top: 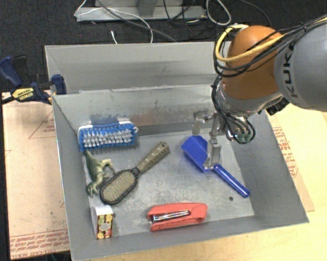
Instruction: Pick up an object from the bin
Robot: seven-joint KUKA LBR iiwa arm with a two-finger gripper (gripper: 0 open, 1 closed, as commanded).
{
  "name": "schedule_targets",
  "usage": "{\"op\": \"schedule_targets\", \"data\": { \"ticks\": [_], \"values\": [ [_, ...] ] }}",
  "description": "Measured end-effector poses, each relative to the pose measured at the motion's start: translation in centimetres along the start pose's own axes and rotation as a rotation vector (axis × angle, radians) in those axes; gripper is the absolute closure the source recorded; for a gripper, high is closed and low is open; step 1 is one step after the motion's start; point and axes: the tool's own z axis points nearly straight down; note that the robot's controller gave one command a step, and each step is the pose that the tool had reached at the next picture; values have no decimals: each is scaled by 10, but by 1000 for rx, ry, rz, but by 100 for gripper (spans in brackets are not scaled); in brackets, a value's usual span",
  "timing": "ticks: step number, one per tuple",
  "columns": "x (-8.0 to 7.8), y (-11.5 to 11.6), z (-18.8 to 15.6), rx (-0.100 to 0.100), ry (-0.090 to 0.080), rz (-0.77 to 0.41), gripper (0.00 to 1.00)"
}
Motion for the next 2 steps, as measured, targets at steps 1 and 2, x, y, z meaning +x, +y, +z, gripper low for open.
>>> {"op": "schedule_targets", "data": {
  "ticks": [1,2],
  "values": [
    [-2,0,-5,0,-8,-1,0],
    [-15,-28,105,-2,-9,244,0]
  ]
}}
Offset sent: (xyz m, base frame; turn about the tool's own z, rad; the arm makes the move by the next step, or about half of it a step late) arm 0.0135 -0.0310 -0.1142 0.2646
